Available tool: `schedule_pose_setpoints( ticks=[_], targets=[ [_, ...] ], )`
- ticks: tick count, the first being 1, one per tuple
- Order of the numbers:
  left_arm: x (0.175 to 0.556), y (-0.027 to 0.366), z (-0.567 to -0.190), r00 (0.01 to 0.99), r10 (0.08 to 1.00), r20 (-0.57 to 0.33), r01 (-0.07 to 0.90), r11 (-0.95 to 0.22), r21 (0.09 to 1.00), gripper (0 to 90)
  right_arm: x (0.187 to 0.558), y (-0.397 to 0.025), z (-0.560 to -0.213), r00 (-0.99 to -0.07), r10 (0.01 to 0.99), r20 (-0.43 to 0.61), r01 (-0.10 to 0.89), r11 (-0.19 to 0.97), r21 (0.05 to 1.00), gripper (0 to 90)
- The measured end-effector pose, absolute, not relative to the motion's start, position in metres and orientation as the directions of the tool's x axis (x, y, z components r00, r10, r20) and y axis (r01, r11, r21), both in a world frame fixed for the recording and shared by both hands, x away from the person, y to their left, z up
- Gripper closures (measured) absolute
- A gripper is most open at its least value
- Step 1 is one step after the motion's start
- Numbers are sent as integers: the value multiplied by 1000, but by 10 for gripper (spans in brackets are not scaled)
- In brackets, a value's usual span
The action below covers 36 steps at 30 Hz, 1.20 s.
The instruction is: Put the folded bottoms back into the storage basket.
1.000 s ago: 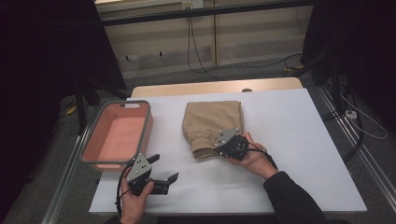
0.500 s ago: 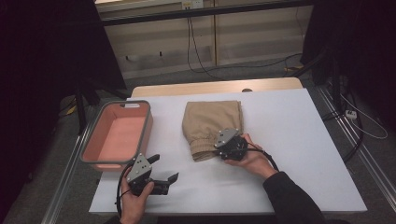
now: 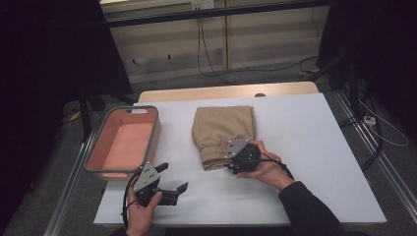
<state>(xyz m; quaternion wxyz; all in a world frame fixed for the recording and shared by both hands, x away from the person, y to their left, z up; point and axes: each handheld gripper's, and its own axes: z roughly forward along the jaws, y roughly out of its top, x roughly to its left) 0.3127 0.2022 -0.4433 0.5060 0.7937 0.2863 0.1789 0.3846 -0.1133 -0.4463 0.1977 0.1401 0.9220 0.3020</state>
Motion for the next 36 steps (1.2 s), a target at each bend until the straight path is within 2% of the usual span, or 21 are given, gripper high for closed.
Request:
schedule_pose_setpoints(
  ticks=[4,8,11,15,18,19,21,23,24,28,36],
  targets=[
    [313,201,-444,771,636,-6,276,-326,904,48,391,-114,-451,-901,353,-253,141,788,599,428],
    [313,201,-443,772,636,-2,274,-329,904,48,399,-111,-450,-911,330,-245,136,805,578,379],
    [313,201,-444,773,635,-10,279,-326,903,48,404,-108,-449,-917,316,-243,131,816,563,397],
    [313,200,-444,776,631,-8,276,-327,904,48,405,-110,-450,-918,313,-242,122,807,578,453],
    [313,200,-444,776,631,0,274,-337,901,48,404,-109,-452,-909,317,-270,110,808,579,546],
    [313,200,-444,776,631,0,274,-337,901,48,404,-109,-452,-909,317,-270,110,808,579,546],
    [313,200,-444,776,631,2,272,-338,901,48,403,-107,-453,-890,315,-328,80,818,569,669],
    [313,200,-444,776,631,2,272,-337,901,49,404,-107,-453,-890,319,-325,83,816,573,684],
    [313,200,-444,777,630,-4,274,-332,902,48,404,-107,-454,-883,329,-336,86,815,573,732],
    [313,199,-444,777,629,-1,273,-335,902,48,404,-107,-452,-873,364,-326,119,805,582,801],
    [318,198,-444,761,649,-17,291,-318,902,49,409,-118,-444,-883,407,-234,171,744,646,809]
  ],
)
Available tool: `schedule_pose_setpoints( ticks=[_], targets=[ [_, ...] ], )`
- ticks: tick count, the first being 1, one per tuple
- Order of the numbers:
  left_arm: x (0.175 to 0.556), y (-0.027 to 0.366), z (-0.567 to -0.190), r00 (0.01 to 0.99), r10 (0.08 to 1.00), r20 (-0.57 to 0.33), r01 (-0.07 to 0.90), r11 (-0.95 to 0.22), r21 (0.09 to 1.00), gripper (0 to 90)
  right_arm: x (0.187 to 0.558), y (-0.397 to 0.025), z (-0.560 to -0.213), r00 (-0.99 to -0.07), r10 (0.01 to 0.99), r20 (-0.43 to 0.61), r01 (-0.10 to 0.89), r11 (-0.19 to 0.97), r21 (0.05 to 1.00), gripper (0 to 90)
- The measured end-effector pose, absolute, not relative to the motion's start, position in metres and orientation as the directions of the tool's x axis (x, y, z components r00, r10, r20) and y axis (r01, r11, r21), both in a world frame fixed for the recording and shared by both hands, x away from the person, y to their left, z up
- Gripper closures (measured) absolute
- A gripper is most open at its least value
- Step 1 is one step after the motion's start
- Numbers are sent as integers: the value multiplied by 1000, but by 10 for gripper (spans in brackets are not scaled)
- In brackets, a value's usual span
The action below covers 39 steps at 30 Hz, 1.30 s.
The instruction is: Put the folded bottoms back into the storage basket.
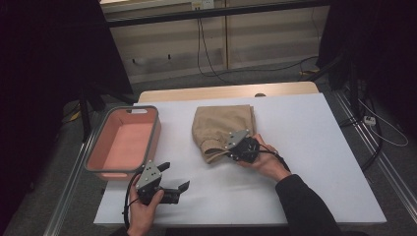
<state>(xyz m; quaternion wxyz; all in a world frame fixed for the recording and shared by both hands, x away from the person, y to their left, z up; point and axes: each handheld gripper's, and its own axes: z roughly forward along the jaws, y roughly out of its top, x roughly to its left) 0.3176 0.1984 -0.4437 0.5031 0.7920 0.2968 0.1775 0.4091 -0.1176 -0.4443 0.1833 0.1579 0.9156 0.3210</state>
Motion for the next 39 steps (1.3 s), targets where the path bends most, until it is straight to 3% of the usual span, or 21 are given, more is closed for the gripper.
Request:
schedule_pose_setpoints(
  ticks=[7,28,39],
  targets=[
    [319,188,-439,761,649,6,269,-324,907,36,402,-119,-438,-884,415,-216,178,727,664,809],
    [360,163,-419,779,619,-97,345,-295,891,62,367,-127,-434,-910,378,-170,159,698,698,807],
    [389,151,-418,737,674,-49,332,-298,895,68,350,-129,-429,-924,350,-154,146,695,704,807]
  ],
)
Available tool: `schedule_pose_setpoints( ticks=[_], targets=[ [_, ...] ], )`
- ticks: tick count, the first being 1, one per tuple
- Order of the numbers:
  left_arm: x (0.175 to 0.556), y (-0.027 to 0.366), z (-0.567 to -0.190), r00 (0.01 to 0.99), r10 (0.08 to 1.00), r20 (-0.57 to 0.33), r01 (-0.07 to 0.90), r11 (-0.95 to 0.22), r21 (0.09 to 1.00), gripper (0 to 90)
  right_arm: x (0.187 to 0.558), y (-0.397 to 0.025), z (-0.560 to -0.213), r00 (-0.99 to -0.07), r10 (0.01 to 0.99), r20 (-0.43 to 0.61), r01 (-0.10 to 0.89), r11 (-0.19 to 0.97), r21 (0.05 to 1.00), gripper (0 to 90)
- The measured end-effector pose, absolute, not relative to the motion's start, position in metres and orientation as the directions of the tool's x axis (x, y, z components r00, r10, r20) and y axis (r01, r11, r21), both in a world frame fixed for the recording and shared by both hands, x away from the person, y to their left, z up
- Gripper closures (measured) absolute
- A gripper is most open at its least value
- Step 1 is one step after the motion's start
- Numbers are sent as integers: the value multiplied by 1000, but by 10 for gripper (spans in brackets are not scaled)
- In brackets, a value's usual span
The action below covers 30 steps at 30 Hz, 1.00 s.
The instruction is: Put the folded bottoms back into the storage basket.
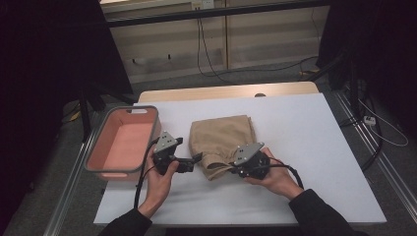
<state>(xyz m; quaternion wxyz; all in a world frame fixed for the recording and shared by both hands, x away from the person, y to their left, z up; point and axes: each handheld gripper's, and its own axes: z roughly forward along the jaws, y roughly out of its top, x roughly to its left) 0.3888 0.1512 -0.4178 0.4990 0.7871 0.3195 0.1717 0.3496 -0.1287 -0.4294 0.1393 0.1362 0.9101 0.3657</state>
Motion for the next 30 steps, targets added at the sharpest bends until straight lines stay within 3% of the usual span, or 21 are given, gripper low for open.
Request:
schedule_pose_setpoints(
  ticks=[8,20,30],
  targets=[
    [408,152,-424,715,692,-100,385,-271,882,68,338,-126,-430,-929,343,-138,149,688,710,806],
    [437,140,-428,689,720,-90,403,-277,872,85,324,-123,-428,-936,330,-122,147,682,716,805],
    [476,131,-435,638,761,-119,478,-271,836,160,316,-120,-428,-940,318,-119,139,680,720,805]
  ],
)
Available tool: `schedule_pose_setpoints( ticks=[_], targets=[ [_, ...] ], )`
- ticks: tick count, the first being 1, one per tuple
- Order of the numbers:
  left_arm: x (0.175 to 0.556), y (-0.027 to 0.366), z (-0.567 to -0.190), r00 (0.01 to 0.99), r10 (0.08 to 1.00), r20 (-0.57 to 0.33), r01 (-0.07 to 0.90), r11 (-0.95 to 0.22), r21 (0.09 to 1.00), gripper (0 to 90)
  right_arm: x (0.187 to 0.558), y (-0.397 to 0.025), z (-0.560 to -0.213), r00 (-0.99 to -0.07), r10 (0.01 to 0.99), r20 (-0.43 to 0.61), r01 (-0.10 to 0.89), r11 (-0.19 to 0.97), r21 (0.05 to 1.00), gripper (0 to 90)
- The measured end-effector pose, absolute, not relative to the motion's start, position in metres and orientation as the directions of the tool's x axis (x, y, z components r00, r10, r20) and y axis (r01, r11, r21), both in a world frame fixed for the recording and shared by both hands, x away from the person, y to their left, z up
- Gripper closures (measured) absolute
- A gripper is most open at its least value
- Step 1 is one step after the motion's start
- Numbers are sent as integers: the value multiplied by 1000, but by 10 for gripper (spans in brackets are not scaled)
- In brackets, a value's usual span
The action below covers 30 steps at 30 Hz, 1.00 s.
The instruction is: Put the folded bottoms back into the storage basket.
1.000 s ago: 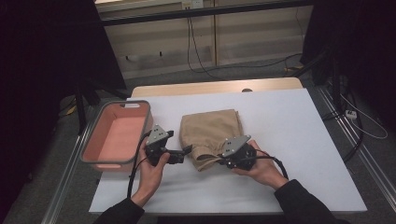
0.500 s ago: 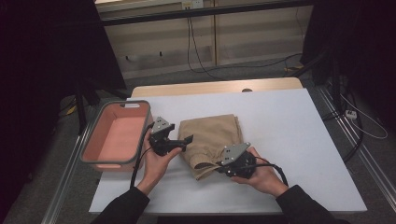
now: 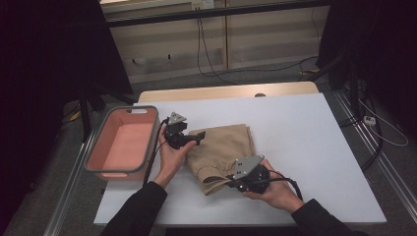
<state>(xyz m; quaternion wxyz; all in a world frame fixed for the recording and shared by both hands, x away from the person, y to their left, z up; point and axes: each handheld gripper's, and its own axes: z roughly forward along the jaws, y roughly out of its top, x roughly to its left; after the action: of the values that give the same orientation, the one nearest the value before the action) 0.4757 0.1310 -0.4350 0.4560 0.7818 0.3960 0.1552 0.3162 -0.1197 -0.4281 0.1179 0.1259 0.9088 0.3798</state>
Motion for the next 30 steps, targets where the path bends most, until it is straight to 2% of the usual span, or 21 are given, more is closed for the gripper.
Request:
schedule_pose_setpoints(
  ticks=[2,6,7,9,11,13,19,20,24,26,29,30],
  targets=[
    [485,131,-437,645,754,-124,485,-278,829,232,317,-120,-429,-942,314,-120,134,679,722,804],
    [494,133,-441,623,770,-138,524,-280,805,281,317,-120,-429,-942,313,-119,134,677,723,804],
    [500,136,-444,616,774,-147,546,-285,787,347,317,-120,-429,-942,313,-118,135,678,723,804],
    [504,138,-450,592,790,-158,583,-285,761,382,316,-119,-430,-943,311,-116,136,681,720,804],
    [510,142,-457,583,792,-183,621,-288,729,484,316,-118,-431,-944,308,-120,133,686,715,804],
    [513,145,-462,570,795,-208,642,-273,716,465,317,-118,-431,-944,307,-122,132,688,714,804],
    [514,145,-465,581,785,-218,649,-285,705,484,317,-118,-431,-944,307,-117,134,685,716,804],
    [514,144,-466,587,779,-222,648,-288,705,526,317,-118,-431,-944,307,-117,134,684,717,804],
    [514,144,-467,587,778,-222,649,-289,703,561,317,-118,-431,-944,309,-116,135,683,718,804],
    [512,142,-467,597,765,-243,651,-285,703,660,317,-118,-432,-945,306,-117,133,685,717,804],
    [508,136,-465,604,758,-247,664,-307,682,702,317,-117,-433,-946,302,-118,130,686,716,803],
    [508,136,-465,604,758,-247,664,-307,682,751,317,-117,-433,-946,302,-118,130,686,716,803]
  ],
)
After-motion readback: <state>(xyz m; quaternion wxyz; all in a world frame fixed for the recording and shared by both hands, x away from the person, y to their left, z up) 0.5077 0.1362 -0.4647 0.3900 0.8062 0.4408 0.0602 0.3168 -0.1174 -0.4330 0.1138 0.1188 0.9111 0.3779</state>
